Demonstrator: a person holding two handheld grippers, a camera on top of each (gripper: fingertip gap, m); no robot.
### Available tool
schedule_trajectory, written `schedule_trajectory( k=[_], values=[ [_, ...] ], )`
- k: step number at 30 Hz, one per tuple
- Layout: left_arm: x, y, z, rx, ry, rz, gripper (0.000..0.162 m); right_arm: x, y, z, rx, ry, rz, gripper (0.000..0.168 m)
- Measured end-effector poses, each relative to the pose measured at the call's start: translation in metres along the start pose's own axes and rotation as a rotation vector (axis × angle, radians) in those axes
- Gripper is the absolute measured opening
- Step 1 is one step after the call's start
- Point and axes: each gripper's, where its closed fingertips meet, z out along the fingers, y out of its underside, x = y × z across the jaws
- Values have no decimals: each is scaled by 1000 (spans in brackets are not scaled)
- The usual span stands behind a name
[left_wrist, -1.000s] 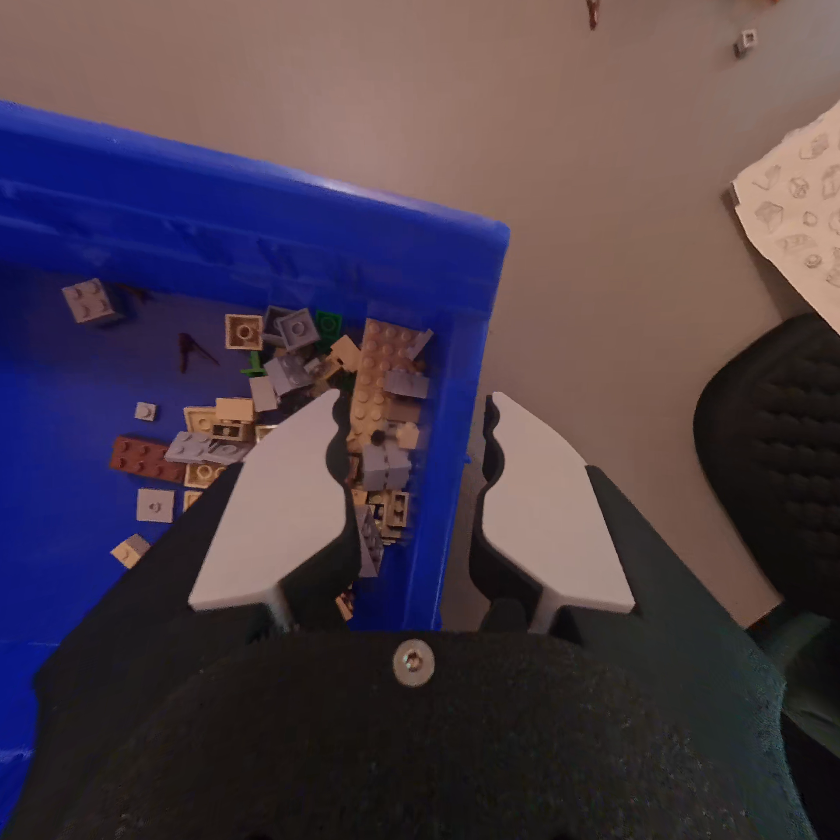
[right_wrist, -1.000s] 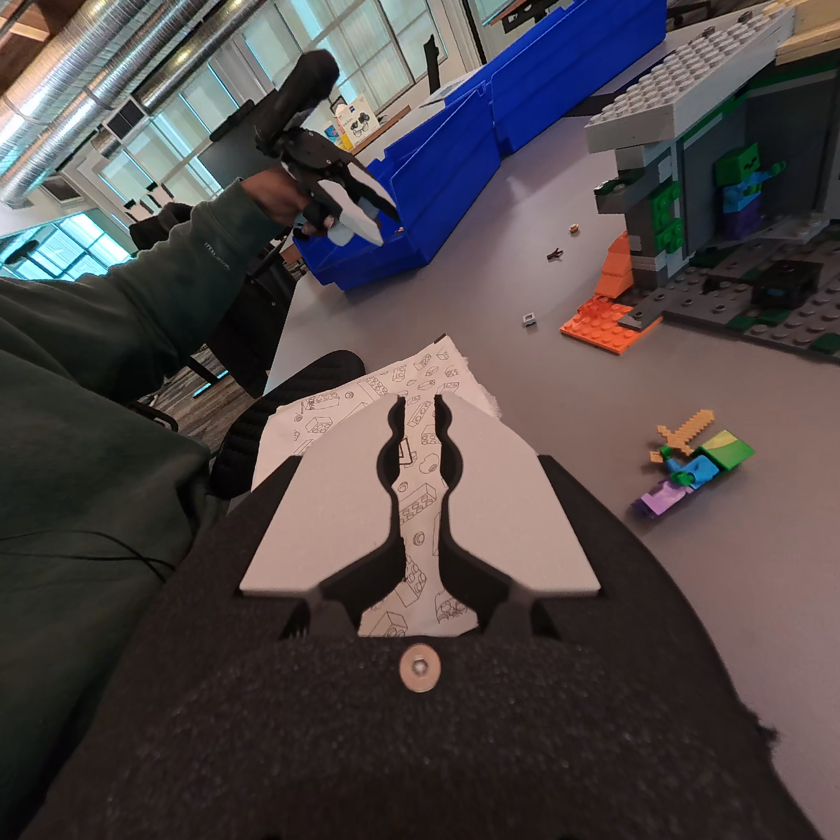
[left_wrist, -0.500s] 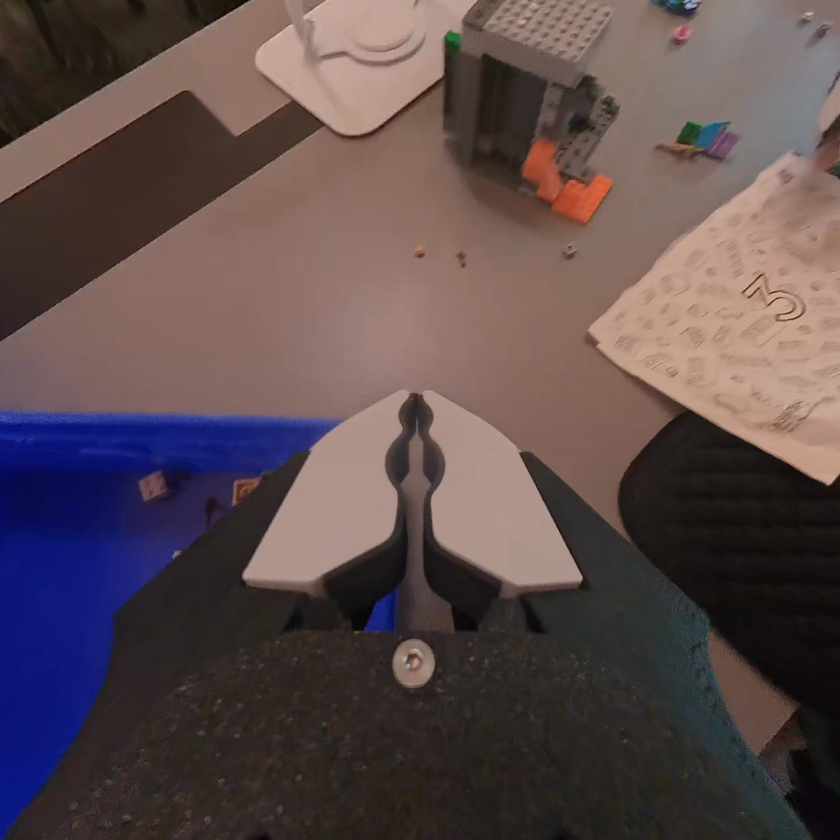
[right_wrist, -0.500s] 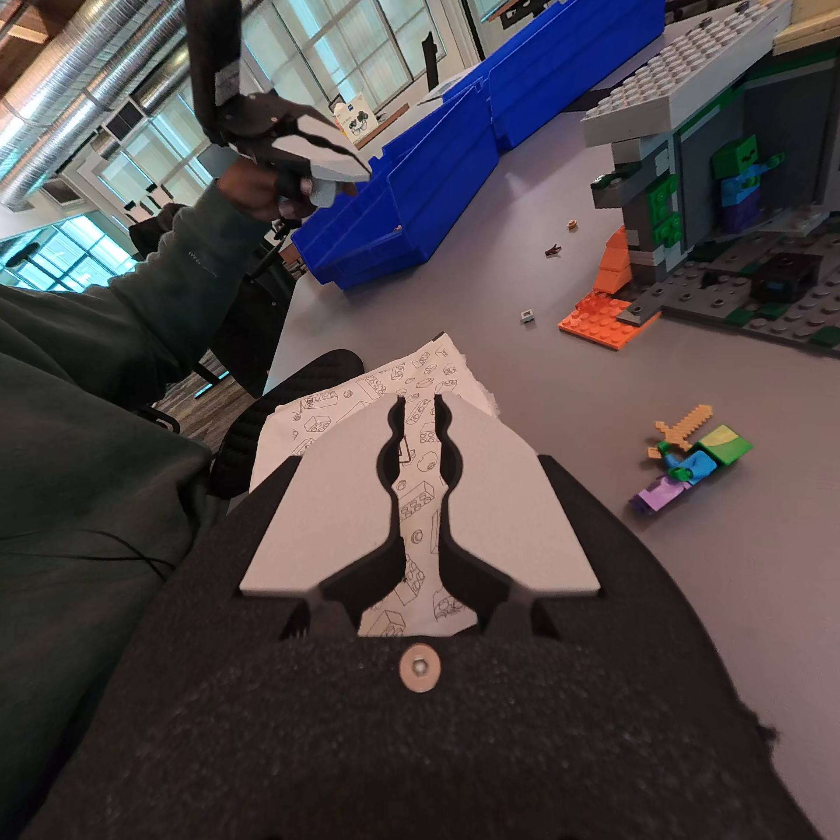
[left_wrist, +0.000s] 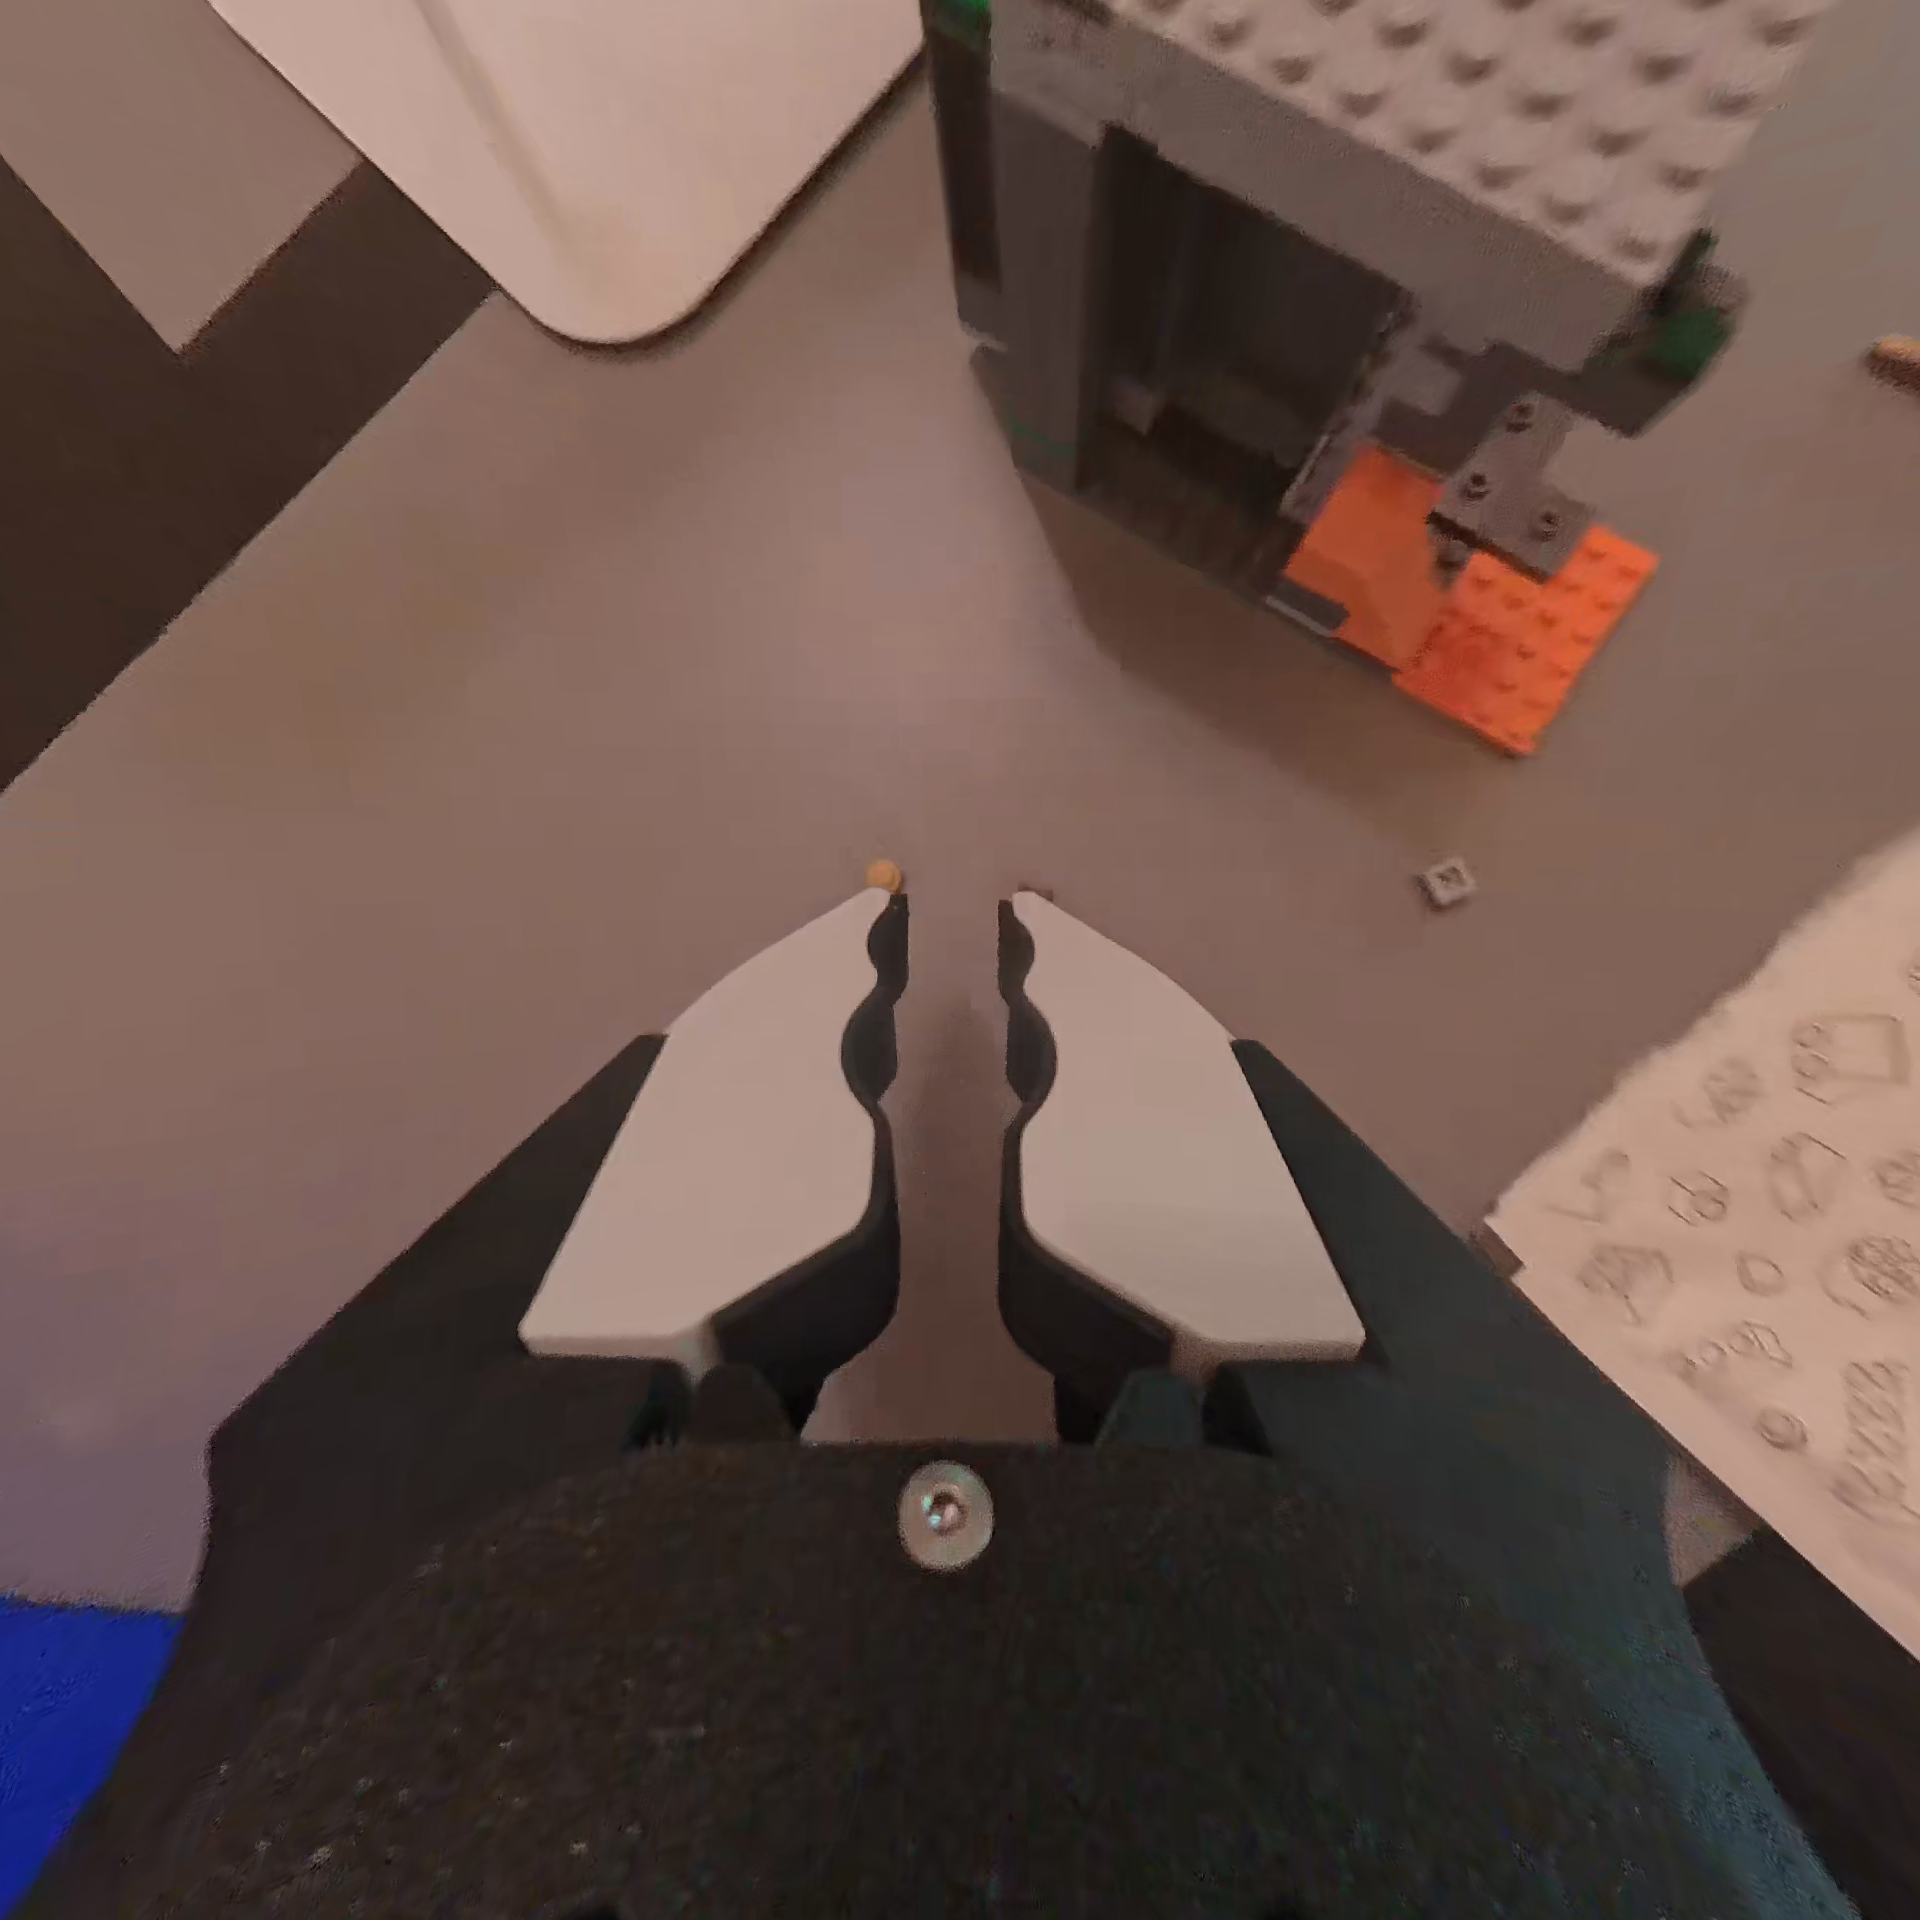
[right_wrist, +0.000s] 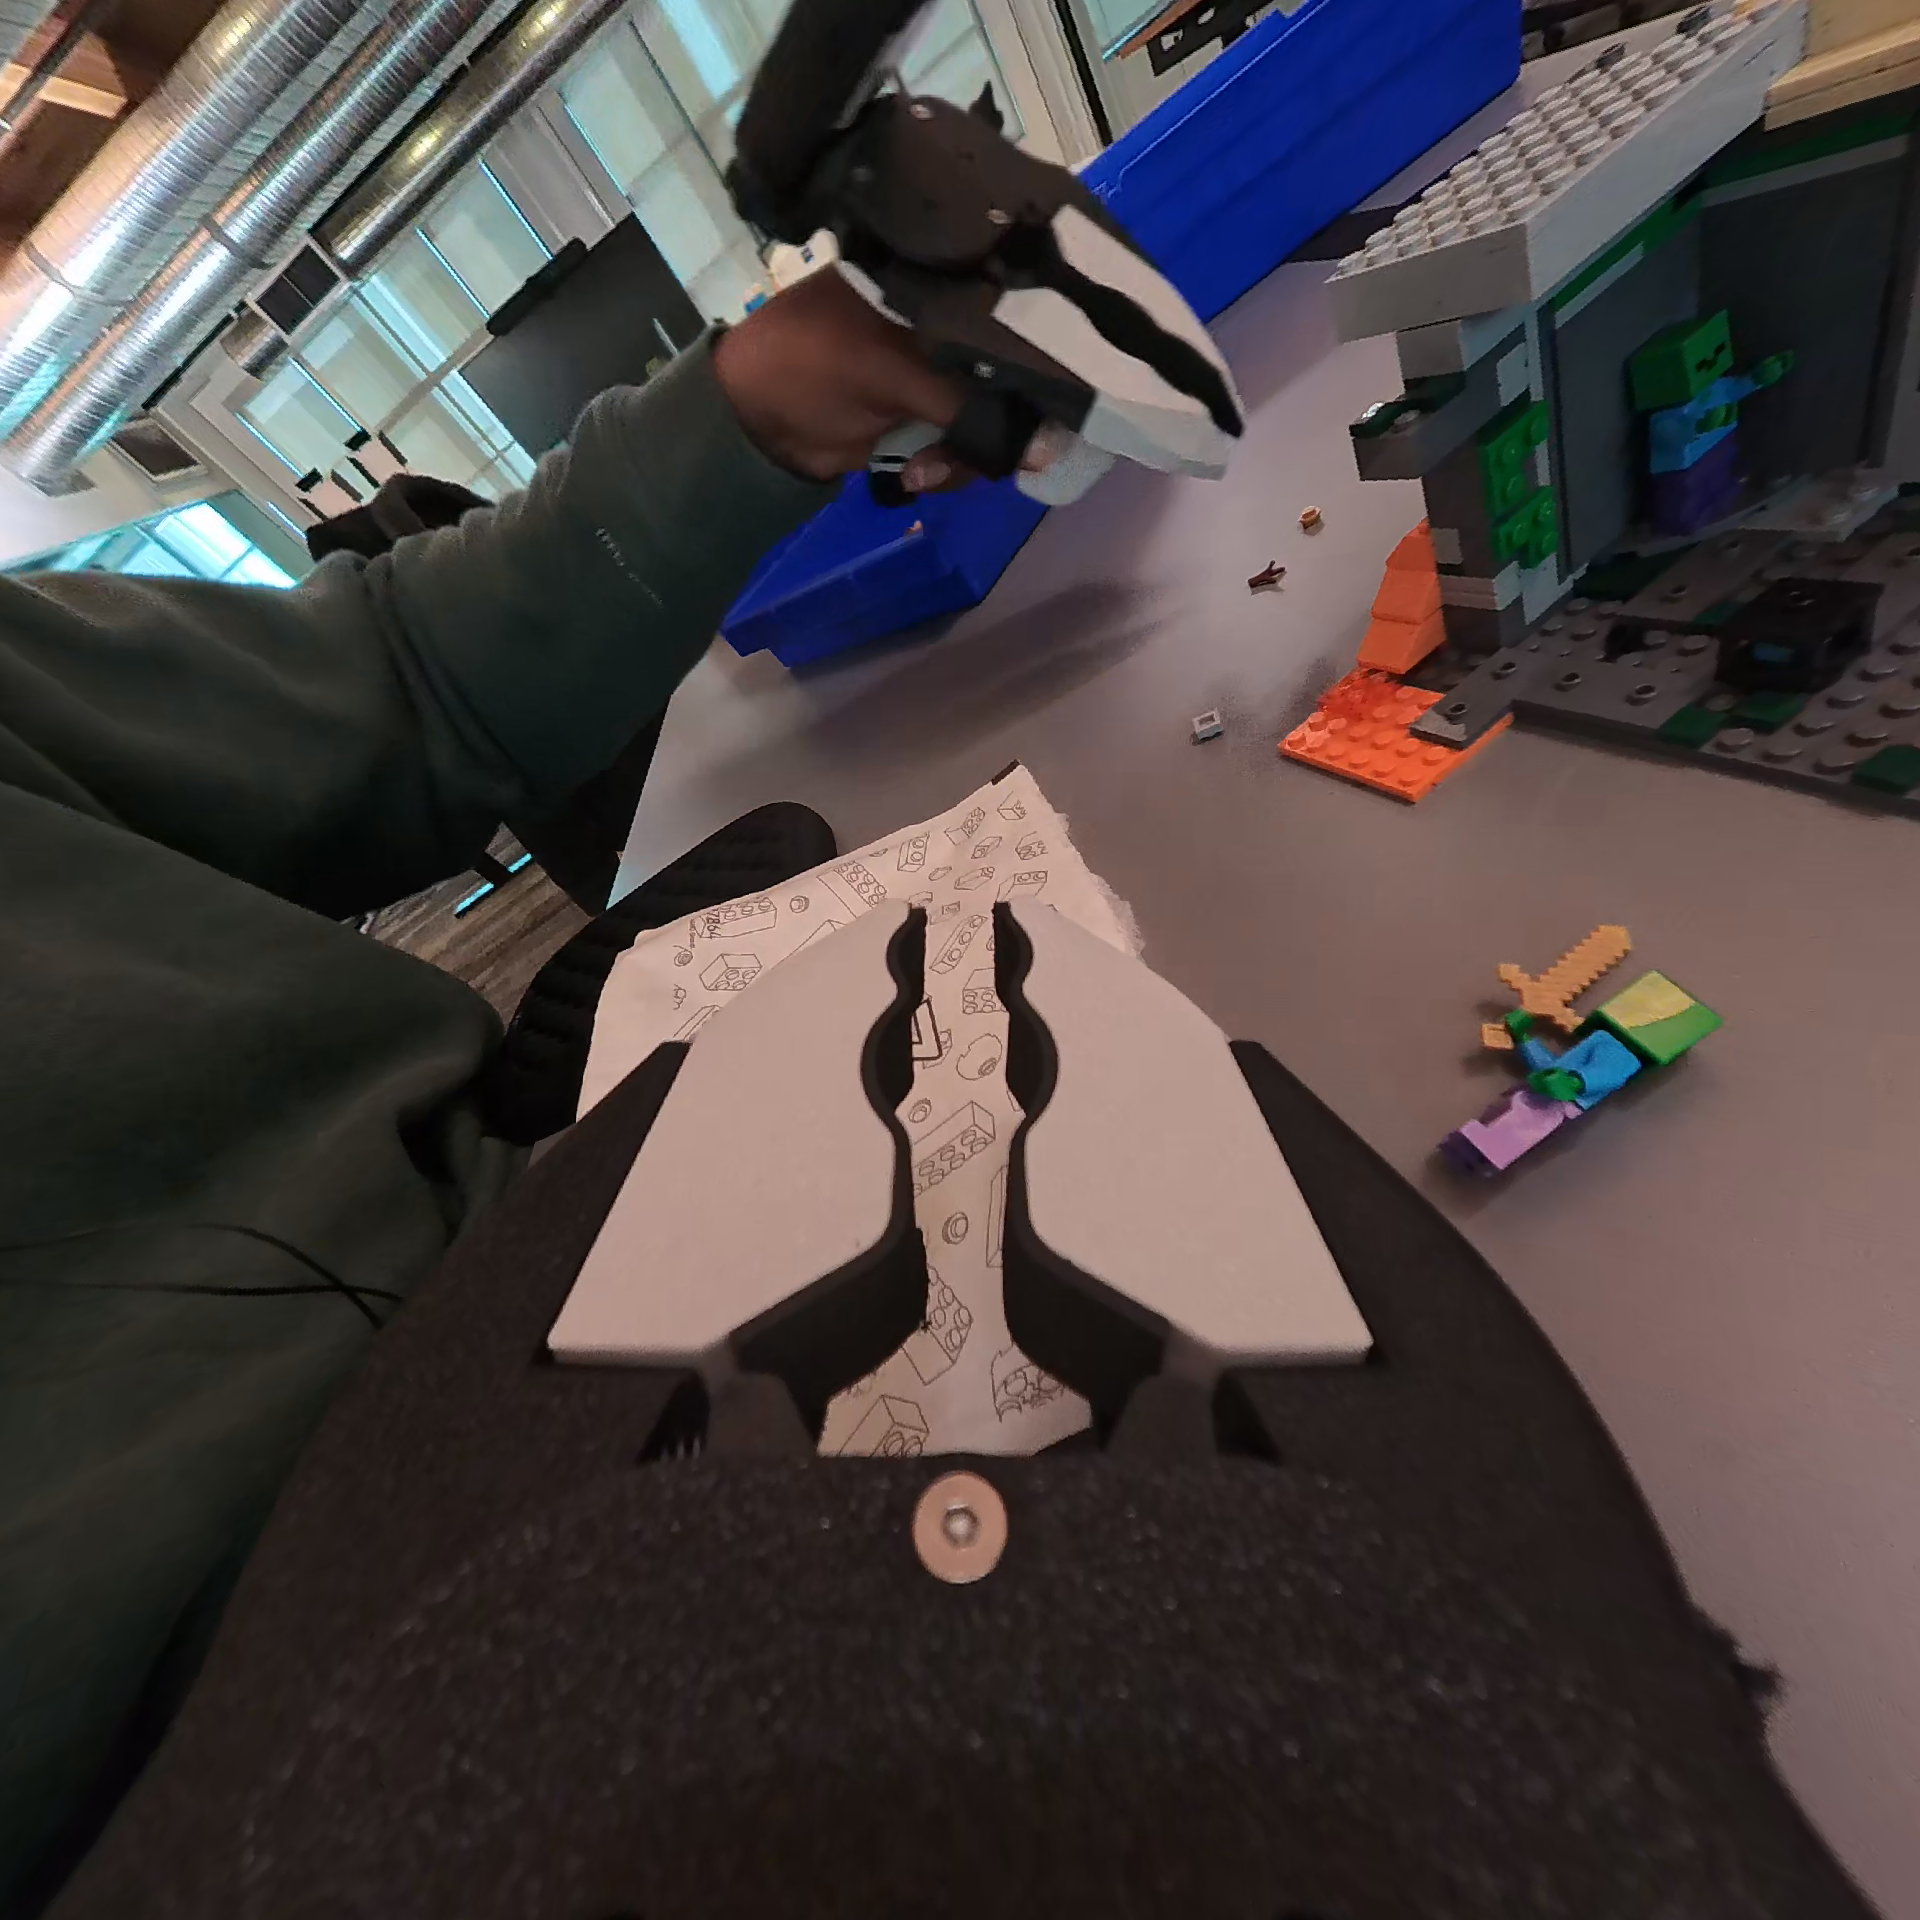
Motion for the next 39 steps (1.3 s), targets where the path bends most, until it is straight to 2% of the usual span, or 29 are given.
schedule_trajectory(
  k=[4, 8, 16, 21, 24, 30, 35, 39],
  values=[
    [-11, 4, 27, -90, 28, -30, 18, -1, 0, 0, -1, -3, -2, 12],
    [-18, 10, 39, -139, 37, -52, 19, -1, -1, 0, 0, -7, 1, 12],
    [-17, 15, 39, -168, 87, -80, 8, -1, 0, 0, -3, -8, 4, 12],
    [-15, 17, 32, -153, 96, -93, 8, -1, 0, 0, -2, -6, 2, 12],
    [-10, 10, 11, -98, 110, -93, 7, -1, 0, 0, -6, -5, -2, 12],
    [-18, 8, -63, 8, 57, -64, 7, -2, 1, 1, -9, -7, -3, 12],
    [-41, 41, -125, 44, -16, -98, 7, -2, 2, 2, -14, -5, -9, 12],
    [-61, 83, -151, 39, -45, -171, 13, -2, 3, 2, -17, -6, -3, 12]
  ],
)
